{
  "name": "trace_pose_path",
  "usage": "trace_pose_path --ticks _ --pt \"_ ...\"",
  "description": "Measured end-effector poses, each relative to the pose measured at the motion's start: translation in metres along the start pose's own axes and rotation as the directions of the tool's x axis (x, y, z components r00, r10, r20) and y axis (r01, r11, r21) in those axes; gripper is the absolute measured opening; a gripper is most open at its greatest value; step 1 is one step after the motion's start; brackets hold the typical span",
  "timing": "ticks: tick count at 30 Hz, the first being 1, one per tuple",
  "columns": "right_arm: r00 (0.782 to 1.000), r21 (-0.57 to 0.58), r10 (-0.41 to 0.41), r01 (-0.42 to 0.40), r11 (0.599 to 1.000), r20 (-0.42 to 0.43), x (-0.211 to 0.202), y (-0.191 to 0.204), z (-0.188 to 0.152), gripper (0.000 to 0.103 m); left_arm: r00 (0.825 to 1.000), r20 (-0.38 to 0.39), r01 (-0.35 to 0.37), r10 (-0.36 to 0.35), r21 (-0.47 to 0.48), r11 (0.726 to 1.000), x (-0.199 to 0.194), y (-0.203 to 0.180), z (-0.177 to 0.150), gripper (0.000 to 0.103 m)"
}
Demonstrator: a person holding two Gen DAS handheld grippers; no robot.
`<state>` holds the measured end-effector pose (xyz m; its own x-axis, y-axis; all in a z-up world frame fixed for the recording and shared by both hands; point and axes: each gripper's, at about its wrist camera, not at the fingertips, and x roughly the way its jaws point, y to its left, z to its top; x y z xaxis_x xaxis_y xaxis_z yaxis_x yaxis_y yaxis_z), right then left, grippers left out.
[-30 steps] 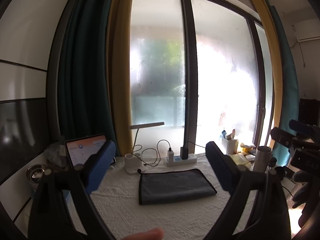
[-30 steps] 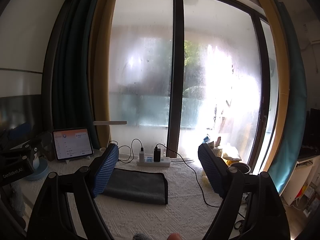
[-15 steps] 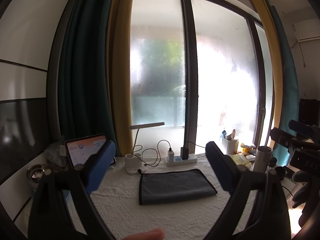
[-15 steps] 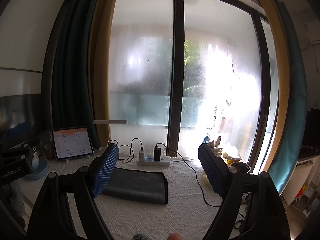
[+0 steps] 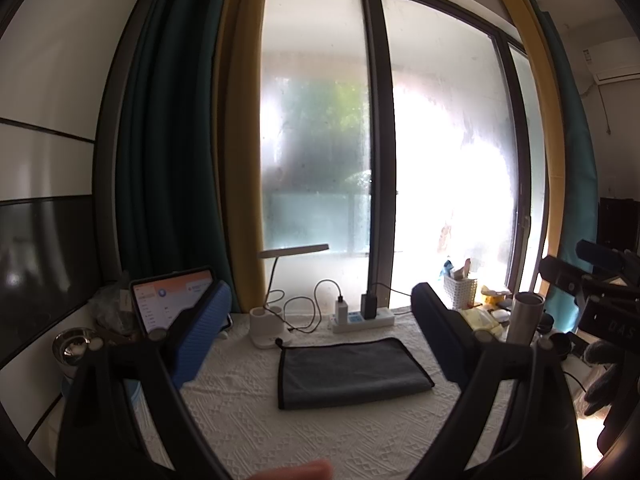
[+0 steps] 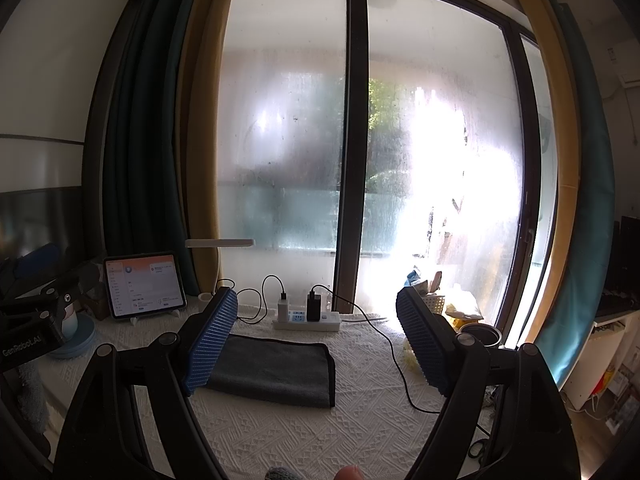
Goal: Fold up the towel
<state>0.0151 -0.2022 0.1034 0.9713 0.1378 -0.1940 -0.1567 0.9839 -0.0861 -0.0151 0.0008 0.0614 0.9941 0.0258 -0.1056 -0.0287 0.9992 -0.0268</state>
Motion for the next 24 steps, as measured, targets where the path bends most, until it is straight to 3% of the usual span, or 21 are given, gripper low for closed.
trace_pose_path --ticks 24 --pt "1.0 0.001 0.001 -0.001 1.0 -0.003 0.0012 0.0001 -0.0018 0.084 1.0 0.0 0.0 0.0 -0.001 1.0 0.0002 -0.0003 -0.0012 0.093"
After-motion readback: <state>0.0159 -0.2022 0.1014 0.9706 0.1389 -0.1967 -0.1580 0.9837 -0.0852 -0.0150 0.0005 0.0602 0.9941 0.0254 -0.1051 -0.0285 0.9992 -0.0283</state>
